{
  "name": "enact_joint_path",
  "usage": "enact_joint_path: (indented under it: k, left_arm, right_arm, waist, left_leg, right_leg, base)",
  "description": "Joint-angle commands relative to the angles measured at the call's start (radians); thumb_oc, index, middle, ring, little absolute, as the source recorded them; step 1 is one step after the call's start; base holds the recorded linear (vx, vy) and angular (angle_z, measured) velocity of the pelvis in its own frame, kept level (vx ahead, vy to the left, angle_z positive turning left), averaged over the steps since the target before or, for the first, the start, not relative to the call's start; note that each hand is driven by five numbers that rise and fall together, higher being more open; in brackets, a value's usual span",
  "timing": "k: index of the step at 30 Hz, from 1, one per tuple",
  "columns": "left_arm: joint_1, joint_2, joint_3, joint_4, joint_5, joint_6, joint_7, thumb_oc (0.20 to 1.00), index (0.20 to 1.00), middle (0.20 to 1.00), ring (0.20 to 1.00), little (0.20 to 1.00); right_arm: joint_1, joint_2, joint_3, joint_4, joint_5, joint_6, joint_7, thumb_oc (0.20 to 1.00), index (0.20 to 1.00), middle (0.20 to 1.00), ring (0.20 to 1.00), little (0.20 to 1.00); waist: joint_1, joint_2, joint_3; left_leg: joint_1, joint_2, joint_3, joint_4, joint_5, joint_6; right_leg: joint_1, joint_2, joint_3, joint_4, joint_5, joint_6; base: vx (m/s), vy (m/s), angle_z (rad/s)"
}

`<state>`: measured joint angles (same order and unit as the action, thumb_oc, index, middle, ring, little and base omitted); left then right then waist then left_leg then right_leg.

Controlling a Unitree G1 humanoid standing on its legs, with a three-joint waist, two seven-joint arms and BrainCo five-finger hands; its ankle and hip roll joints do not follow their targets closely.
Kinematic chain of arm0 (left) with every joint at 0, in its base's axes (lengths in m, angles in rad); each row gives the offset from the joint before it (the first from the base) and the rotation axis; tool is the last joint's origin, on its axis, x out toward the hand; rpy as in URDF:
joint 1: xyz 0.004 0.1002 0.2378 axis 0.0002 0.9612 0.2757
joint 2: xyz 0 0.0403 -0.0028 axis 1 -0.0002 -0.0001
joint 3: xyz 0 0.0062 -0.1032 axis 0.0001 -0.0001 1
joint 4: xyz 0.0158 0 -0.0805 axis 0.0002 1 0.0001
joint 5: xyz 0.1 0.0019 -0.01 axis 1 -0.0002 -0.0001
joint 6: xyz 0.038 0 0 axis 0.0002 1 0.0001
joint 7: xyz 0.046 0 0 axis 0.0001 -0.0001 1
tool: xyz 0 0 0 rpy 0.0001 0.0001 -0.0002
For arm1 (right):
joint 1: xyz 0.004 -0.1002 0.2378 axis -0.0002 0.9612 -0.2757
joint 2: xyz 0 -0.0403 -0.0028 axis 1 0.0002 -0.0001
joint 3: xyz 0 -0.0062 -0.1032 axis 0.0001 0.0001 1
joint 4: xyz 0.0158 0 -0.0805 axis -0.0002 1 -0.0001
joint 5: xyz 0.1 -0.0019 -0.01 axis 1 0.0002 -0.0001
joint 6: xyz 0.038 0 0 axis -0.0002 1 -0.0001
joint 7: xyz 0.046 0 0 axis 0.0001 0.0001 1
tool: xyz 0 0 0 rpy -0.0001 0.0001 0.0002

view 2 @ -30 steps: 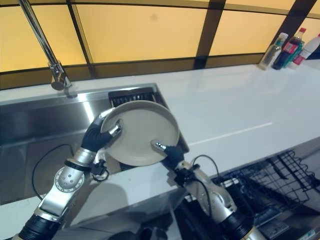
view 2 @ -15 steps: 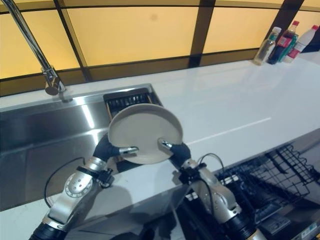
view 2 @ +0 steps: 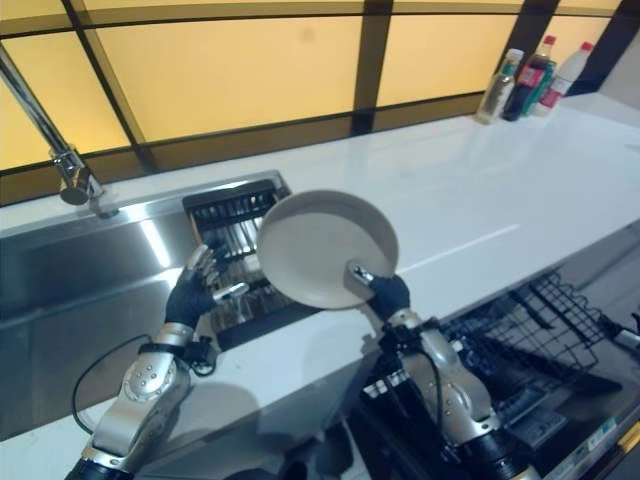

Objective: Pick up plates and place into dishwasher.

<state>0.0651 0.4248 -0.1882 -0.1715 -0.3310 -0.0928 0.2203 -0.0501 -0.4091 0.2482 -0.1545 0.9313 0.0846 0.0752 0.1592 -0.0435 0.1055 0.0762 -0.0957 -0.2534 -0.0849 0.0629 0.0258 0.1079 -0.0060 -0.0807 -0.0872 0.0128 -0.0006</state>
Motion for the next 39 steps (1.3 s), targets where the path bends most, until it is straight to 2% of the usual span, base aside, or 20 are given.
enact_joint_path:
  k: [1,7,9,15,20,30,39]
  left_arm:
    - [-0.033,-0.040,-0.005,0.106,-0.013,-0.005,0.028,1.000,1.000,1.000,1.000,1.000]
    - [-0.015,-0.043,0.018,0.112,-0.012,0.003,0.041,1.000,1.000,1.000,1.000,1.000]
    - [-0.005,-0.044,0.026,0.110,-0.012,0.006,0.048,1.000,1.000,1.000,1.000,1.000]
    - [0.044,-0.045,0.089,0.121,-0.016,0.011,0.089,1.000,1.000,1.000,1.000,1.000]
    - [0.081,-0.041,0.142,0.143,-0.023,0.004,0.096,1.000,1.000,1.000,1.000,1.000]
    - [0.124,-0.026,0.208,0.200,-0.028,0.004,0.051,1.000,1.000,1.000,1.000,1.000]
    - [0.118,0.027,0.237,0.203,-0.008,0.016,-0.009,1.000,1.000,1.000,1.000,1.000]
  right_arm:
    - [0.005,-0.008,-0.048,-0.141,-0.019,-0.072,-0.004,0.200,0.200,0.200,0.200,0.200]
    - [0.054,0.000,-0.101,-0.132,-0.061,-0.074,-0.017,0.200,0.200,0.200,0.200,0.200]
    - [0.063,0.002,-0.116,-0.131,-0.096,-0.088,-0.051,0.200,0.200,0.200,0.200,0.200]
    - [0.107,-0.020,-0.240,-0.112,-0.319,-0.145,-0.218,0.200,0.200,0.200,0.200,0.200]
    - [0.128,-0.060,-0.337,-0.097,-0.400,-0.145,-0.269,0.200,0.200,0.200,0.200,0.200]
    - [0.075,-0.142,-0.465,-0.005,-0.580,-0.132,-0.417,0.200,0.200,0.200,0.200,0.200]
    - [0.009,-0.155,-0.441,0.153,-0.669,-0.128,-0.546,0.200,0.200,0.200,0.200,0.200]
  waist:
    - [-0.067,-0.007,-0.060]
    - [-0.097,-0.002,-0.066]
    - [-0.103,-0.001,-0.065]
    - [-0.133,0.001,-0.066]
    - [-0.146,-0.001,-0.061]
    - [-0.129,-0.010,-0.034]
    - [-0.075,-0.039,0.038]
  left_leg:
    - [-0.029,0.006,0.054,0.018,-0.038,0.024]
    - [-0.019,0.009,0.087,0.021,-0.051,0.028]
    - [-0.015,0.011,0.095,0.019,-0.054,0.029]
    - [-0.002,0.020,0.124,0.012,-0.064,0.030]
    - [0.007,0.024,0.140,0.010,-0.073,0.029]
    - [0.007,0.029,0.139,0.009,-0.082,0.032]
    - [-0.031,0.040,0.111,0.030,-0.080,0.039]
  right_leg:
    - [-0.030,-0.006,0.035,0.062,-0.005,0.058]
    - [-0.035,-0.006,0.054,0.069,-0.008,0.059]
    - [-0.036,-0.007,0.058,0.070,-0.008,0.059]
    - [-0.037,-0.003,0.087,0.066,-0.006,0.060]
    - [-0.037,0.000,0.106,0.068,-0.007,0.062]
    - [-0.052,-0.001,0.116,0.084,-0.006,0.069]
    - [-0.083,-0.006,0.084,0.109,0.010,0.086]
  base:
    - [0.05,0.010,-0.25]
    - [0.06,0.002,-0.27]
    - [0.07,-0.009,-0.29]
    - [0.08,-0.012,-0.20]
    - [0.09,-0.015,-0.17]
    - [0.08,-0.010,-0.07]
    - [0.03,-0.040,0.01]
